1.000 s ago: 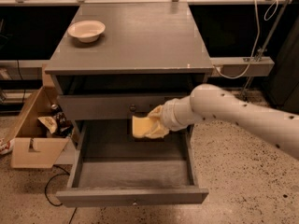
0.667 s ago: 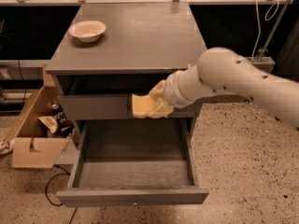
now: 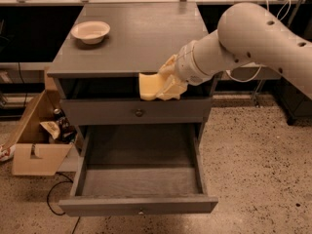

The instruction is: Pick sponge from middle drawer and place on counter

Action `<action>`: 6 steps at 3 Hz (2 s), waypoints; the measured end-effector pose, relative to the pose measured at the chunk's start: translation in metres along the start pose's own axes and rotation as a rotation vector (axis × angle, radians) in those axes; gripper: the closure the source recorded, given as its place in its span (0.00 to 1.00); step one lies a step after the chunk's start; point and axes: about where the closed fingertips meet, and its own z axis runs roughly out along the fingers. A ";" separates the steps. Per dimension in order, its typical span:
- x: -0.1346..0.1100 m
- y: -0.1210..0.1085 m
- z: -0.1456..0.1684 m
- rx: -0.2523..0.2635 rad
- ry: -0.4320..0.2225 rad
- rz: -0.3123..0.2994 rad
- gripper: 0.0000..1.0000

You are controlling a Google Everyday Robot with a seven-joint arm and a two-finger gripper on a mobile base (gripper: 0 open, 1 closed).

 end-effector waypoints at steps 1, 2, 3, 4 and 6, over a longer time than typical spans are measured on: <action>-0.001 -0.029 -0.001 0.073 -0.018 0.017 1.00; 0.001 -0.079 0.002 0.160 -0.028 0.051 1.00; 0.011 -0.149 0.011 0.290 -0.016 0.140 1.00; 0.026 -0.188 0.025 0.348 0.015 0.242 1.00; 0.072 -0.230 0.053 0.391 0.088 0.464 0.58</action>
Offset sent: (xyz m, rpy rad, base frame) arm 0.1467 -0.0208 0.0764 0.1407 -0.1947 -0.2280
